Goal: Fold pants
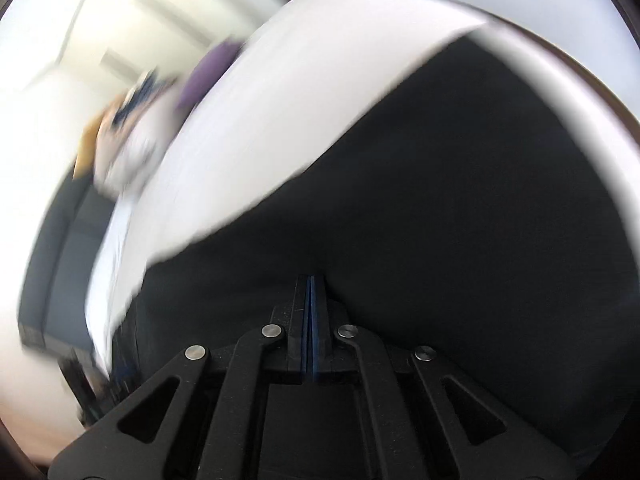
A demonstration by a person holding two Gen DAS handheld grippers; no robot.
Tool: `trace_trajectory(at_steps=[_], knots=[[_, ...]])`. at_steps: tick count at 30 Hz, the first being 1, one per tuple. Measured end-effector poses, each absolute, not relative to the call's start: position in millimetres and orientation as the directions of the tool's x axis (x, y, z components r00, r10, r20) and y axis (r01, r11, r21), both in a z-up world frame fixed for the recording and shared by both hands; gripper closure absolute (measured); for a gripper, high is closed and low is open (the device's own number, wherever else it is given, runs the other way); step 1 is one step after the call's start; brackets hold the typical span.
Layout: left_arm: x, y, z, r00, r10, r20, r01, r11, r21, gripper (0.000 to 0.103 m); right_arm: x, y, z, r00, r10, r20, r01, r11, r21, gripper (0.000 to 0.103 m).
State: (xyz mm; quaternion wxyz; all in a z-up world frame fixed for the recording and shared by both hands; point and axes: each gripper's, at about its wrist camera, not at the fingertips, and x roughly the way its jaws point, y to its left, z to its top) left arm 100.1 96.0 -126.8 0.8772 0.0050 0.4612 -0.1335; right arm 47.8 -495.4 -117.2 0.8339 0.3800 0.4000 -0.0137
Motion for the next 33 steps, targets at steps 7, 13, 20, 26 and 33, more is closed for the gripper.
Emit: trace_trajectory(at_steps=[7,13,20,26,33], knots=[[100.5,101.7,-126.4,0.545,-0.235,-0.805,0.225,0.966,-0.13,0.01,63.4,-466.4,-55.7,0.73,0.136,-0.67,0.317,0.801,0.507,0.096],[101.5,103.1,-126.6,0.541,-0.232,-0.809,0.227,0.966,-0.126,0.01,152.2,-300.5,-101.7,0.431,0.575,-0.695,-0.052,0.785,0.617,0.096],[104.8,105.9,-127.3,0.54,-0.242,-0.806,0.223,0.965,-0.14,0.01,181.0,-416.1,-160.5,0.575,0.529,-0.624,0.249,0.614,0.749,0.103],[106.1,107.0,-127.3,0.542,-0.239,-0.806,0.221,0.965,-0.137,0.01,143.2,-565.3,-128.2,0.714,0.105,-0.692,0.526,0.572,0.629,0.103],[106.3,97.4,-129.5,0.545,-0.218,-0.809,0.217,0.969,-0.115,0.01,135.6,-466.6,-74.3,0.767,0.281,-0.577,0.206,0.744,0.636,0.103]])
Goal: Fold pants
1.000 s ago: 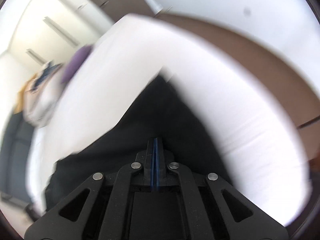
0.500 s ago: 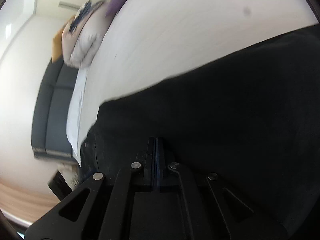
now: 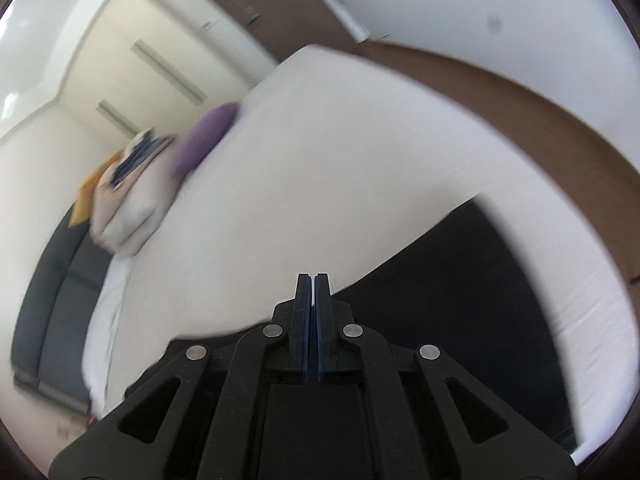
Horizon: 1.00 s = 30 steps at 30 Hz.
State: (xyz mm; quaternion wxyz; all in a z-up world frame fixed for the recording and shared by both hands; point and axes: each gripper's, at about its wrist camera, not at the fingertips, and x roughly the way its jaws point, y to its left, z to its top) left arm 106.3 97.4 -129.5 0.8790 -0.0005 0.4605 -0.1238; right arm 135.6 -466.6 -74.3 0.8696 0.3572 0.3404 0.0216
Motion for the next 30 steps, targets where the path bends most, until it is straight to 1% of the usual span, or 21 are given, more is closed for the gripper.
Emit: trace_trajectory(at_steps=[2,3,5,7,9,10,12,15,17,18,19,21,23,25,27,29,30], knots=[[105.7,94.2,-129.9,0.547,-0.206,-0.811,0.216,0.971,-0.102,0.01,146.3,-407.8,-87.2,0.702,0.469,-0.536,0.043,0.724,0.689,0.103],[105.1,92.3,-130.1,0.548,-0.201,-0.812,0.216,0.972,-0.095,0.009,149.3,-376.7,-99.2,0.658,0.531,-0.535,0.002,0.708,0.706,0.103],[104.4,90.7,-130.3,0.549,-0.196,-0.813,0.215,0.972,-0.09,0.009,155.5,-350.8,-124.2,0.574,0.58,-0.579,-0.001,0.707,0.707,0.103],[103.5,89.5,-130.0,0.549,-0.197,-0.812,0.213,0.973,-0.091,0.01,159.6,-342.8,-158.8,0.551,0.547,-0.631,0.093,0.711,0.697,0.103],[103.7,89.4,-129.9,0.549,-0.193,-0.813,0.213,0.973,-0.087,0.009,147.8,-378.5,-179.9,0.617,0.569,-0.544,0.136,0.604,0.785,0.103],[103.9,88.0,-130.4,0.55,-0.187,-0.814,0.213,0.974,-0.08,0.009,136.9,-399.4,-187.8,0.649,0.523,-0.553,0.166,0.612,0.773,0.103],[102.8,86.9,-130.4,0.551,-0.181,-0.815,0.212,0.974,-0.073,0.009,123.2,-437.5,-184.8,0.709,0.423,-0.564,0.23,0.617,0.752,0.103],[101.8,85.2,-130.4,0.553,-0.177,-0.814,0.209,0.975,-0.071,0.009,84.1,-500.4,-196.1,0.766,0.346,-0.541,0.303,0.548,0.78,0.103],[101.0,83.5,-129.2,0.558,-0.172,-0.812,0.195,0.978,-0.073,0.009,69.3,-514.9,-195.5,0.781,0.293,-0.552,0.328,0.56,0.761,0.103],[99.7,83.0,-127.2,0.563,-0.167,-0.809,0.188,0.98,-0.071,0.012,63.2,-523.0,-197.3,0.788,0.283,-0.547,0.327,0.561,0.76,0.103],[97.4,82.9,-123.8,0.572,-0.167,-0.803,0.179,0.981,-0.076,0.02,53.6,-539.2,-192.8,0.793,0.274,-0.543,0.325,0.564,0.759,0.103],[92.9,82.7,-113.8,0.59,-0.215,-0.778,0.165,0.976,-0.145,0.026,48.4,-529.4,-194.2,0.807,0.256,-0.532,0.317,0.573,0.756,0.103],[91.5,74.6,-98.2,0.62,-0.302,-0.724,0.185,0.953,-0.239,0.026,52.4,-531.8,-193.8,0.809,0.246,-0.534,0.324,0.571,0.755,0.103],[99.0,54.3,-88.4,0.621,-0.368,-0.692,0.234,0.93,-0.284,0.026,58.0,-533.8,-193.6,0.809,0.239,-0.537,0.339,0.556,0.759,0.103],[114.0,27.4,-88.3,0.584,-0.441,-0.682,0.301,0.897,-0.322,0.026,63.1,-531.8,-195.9,0.812,0.23,-0.536,0.34,0.56,0.755,0.103],[134.5,-5.7,-97.5,0.526,-0.504,-0.685,0.366,0.861,-0.353,0.035,47.9,-519.9,-193.5,0.813,0.228,-0.536,0.337,0.567,0.752,0.103],[144.1,-19.0,-104.0,0.49,-0.523,-0.698,0.385,0.848,-0.365,0.048,50.9,-519.4,-194.3,0.812,0.227,-0.537,0.338,0.568,0.75,0.103]])
